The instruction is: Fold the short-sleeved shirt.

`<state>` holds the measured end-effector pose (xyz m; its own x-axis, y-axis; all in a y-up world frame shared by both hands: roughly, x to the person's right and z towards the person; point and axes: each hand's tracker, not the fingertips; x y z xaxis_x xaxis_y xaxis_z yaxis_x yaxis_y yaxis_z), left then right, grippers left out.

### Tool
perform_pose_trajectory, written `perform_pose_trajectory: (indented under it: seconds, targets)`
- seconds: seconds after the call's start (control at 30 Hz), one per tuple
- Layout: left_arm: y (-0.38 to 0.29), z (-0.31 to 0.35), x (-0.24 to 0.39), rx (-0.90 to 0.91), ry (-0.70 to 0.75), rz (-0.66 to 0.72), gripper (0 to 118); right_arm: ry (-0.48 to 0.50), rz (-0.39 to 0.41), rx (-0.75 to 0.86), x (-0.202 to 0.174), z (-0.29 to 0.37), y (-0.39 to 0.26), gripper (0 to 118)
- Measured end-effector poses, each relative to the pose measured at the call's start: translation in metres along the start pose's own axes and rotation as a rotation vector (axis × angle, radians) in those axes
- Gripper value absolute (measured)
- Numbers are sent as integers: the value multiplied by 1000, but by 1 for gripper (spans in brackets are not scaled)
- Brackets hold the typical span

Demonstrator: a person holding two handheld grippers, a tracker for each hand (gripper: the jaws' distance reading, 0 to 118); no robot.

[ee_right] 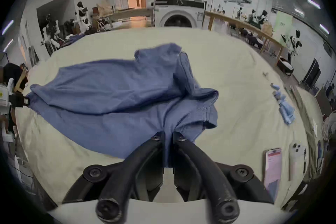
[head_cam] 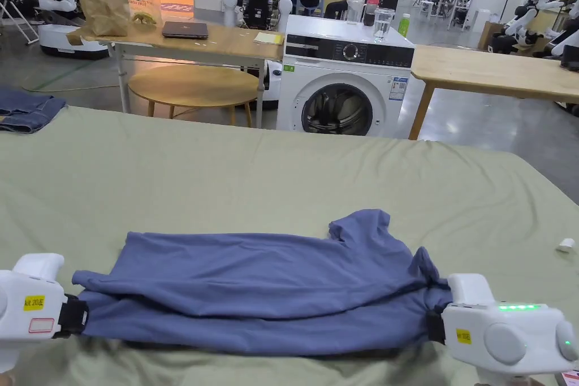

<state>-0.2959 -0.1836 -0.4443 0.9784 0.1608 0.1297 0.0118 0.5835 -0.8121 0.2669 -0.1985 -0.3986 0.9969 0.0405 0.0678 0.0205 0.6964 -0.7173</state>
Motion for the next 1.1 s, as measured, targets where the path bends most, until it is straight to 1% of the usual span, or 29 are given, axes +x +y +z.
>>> perform_pose_trajectory:
  seconds: [0.17,0.23,0.33,0.4,0.5,0.63,0.7,0.87,0.9,0.93,0.97,1.0,1.03,1.1]
  targets:
    - [-7,33,-6,19,-2,-18,0,-29,26,10,0,45,-3,6]
    - [-19,43,-13,20,-11,-11,0,-24,24,4,-1,61,-19,6]
    - [-48,51,-19,-2,-22,5,0,-29,35,-48,-6,75,-54,6]
    - [-70,52,-21,-27,-14,1,0,-53,54,-107,-11,78,-80,6]
    - [-103,44,-21,-84,4,-20,0,-59,50,-187,-16,73,-116,6]
    - [-132,19,-25,-124,24,-10,0,-71,35,-213,-18,53,-146,6]
    - [-138,9,-27,-127,26,4,0,-79,28,-195,-20,52,-144,7]
    - [-130,17,-21,-112,39,13,0,-94,34,-189,-22,59,-133,10]
    - [-128,19,-20,-111,41,12,0,-110,30,-179,-22,64,-129,15]
    - [-124,22,-18,-106,48,17,0,-145,24,-138,-22,71,-124,30]
    - [-121,26,-16,-94,53,19,4,-160,13,-89,-22,79,-119,43]
    - [-117,32,-12,-63,64,17,11,-171,-4,-41,-22,88,-111,53]
    - [-112,37,-9,-28,64,16,22,-178,-20,5,-23,96,-103,55]
    - [-100,47,-1,43,26,13,28,-167,-43,94,-27,108,-88,55]
